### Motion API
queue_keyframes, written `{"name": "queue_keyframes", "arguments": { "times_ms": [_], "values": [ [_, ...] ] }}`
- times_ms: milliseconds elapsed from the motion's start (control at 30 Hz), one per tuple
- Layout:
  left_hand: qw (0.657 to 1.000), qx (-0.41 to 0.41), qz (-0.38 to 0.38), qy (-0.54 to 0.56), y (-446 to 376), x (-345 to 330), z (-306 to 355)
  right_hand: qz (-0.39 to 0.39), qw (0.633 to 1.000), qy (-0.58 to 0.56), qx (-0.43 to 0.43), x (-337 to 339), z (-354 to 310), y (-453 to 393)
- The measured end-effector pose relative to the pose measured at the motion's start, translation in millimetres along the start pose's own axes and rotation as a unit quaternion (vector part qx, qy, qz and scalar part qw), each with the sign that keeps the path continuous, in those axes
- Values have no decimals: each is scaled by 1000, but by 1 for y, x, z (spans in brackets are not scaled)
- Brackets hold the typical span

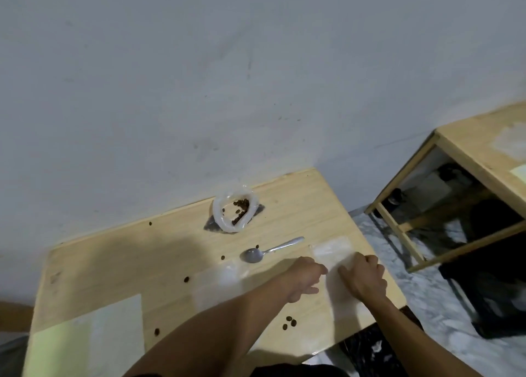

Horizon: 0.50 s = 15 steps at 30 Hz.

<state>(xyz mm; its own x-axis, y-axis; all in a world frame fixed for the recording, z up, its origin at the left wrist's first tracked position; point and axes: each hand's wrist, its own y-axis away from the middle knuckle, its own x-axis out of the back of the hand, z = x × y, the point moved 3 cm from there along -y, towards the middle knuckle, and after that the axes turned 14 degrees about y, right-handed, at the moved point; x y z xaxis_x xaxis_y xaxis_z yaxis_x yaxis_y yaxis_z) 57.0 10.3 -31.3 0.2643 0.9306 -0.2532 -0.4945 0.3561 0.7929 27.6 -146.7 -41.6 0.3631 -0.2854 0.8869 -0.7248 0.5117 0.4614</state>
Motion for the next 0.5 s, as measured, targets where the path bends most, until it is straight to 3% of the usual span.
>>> {"name": "queue_keyframes", "arguments": {
  "times_ms": [333, 433, 500],
  "values": [
    [998, -50, 21, -20, 5, -2, -6, 7, 999, -45, 7, 3, -5, 8],
    [991, -107, 63, -39, 12, 8, 4, 59, 988, -139, 22, 17, -18, 9],
    [983, -152, 103, -16, 20, 22, 15, 48, 963, -262, 47, 31, -32, 10]
  ]
}}
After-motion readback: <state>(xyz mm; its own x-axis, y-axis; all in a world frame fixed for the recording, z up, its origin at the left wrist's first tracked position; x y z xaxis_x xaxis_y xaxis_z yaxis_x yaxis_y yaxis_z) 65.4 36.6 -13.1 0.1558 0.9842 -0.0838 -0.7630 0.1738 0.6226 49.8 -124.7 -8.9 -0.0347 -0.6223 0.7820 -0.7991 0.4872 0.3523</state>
